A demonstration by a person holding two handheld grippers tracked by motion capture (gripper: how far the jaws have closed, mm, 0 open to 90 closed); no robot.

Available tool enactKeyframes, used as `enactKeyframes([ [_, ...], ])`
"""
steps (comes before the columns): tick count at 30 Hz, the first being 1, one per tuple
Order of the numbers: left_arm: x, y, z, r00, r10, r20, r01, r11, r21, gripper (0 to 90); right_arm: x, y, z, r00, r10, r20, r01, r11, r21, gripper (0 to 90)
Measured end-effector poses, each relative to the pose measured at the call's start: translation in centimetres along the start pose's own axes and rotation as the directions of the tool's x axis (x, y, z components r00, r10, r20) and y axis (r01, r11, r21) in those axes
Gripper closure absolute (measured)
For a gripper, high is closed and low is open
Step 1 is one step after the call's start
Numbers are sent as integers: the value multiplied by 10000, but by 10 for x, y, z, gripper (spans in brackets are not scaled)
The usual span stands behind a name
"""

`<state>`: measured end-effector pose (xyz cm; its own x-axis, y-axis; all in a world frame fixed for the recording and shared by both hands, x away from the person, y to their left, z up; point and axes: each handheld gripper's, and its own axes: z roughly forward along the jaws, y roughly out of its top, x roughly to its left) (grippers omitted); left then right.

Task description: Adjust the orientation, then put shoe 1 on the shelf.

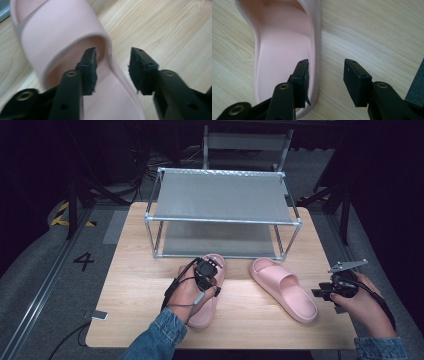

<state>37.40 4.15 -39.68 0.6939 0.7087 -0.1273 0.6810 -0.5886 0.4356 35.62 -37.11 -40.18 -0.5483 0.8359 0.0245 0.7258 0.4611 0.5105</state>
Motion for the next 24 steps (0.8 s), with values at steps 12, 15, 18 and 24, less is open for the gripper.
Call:
enactKeyframes([
  [12, 1, 2, 30, 9974, -612, -389, 613, 9981, 2, 612, 4, 11, 2, 9994, -282, -178, 279, 9995, -172, 559],
  [15, 1, 4, 32, 9966, -493, -661, 507, 9985, 191, 714, 4, 12, 2, 9993, -346, -113, 343, 9992, -215, 559],
  [18, 2, 5, 28, 9953, -637, -733, 656, 9976, 236, 775, 3, 12, 1, 9997, -250, -54, 249, 9994, -231, 564],
  [24, 10, 2, 13, 9944, -676, -818, 676, 9977, -30, 840, 1, 9, 3, 9998, -193, 55, 194, 9997, -160, 567],
])
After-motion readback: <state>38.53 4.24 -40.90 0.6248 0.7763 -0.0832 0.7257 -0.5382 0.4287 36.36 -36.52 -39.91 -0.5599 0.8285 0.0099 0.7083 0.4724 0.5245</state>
